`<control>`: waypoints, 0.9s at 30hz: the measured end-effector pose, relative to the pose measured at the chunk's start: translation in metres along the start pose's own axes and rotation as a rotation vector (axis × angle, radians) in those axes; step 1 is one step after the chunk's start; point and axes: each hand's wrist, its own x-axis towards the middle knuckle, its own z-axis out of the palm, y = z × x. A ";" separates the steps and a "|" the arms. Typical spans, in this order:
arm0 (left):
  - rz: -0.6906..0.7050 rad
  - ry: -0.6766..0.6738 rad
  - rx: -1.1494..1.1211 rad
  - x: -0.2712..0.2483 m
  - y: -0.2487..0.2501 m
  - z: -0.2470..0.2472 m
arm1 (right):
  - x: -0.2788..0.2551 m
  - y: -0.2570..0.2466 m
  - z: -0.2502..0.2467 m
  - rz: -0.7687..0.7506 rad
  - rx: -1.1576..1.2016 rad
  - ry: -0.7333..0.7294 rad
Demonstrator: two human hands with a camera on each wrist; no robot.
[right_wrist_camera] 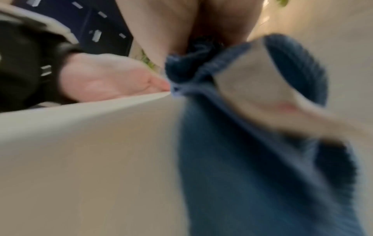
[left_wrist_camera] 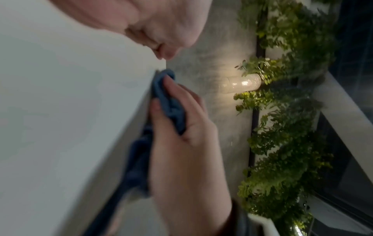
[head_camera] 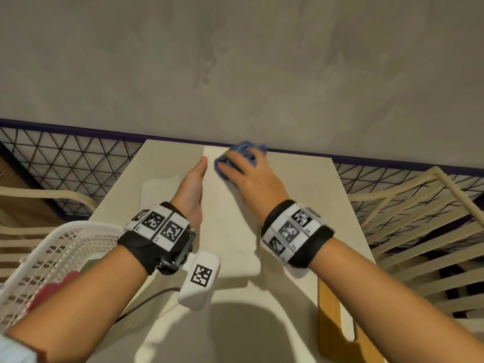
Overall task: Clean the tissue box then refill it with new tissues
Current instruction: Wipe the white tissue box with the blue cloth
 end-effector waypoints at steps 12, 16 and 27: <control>0.009 0.093 0.081 -0.007 -0.006 0.012 | 0.010 -0.007 0.006 0.094 0.333 -0.120; 0.004 0.070 0.084 -0.002 -0.009 0.010 | 0.022 0.005 -0.012 0.209 0.282 -0.292; -0.060 0.061 0.104 -0.011 -0.020 0.000 | 0.000 0.017 -0.003 0.477 0.445 -0.220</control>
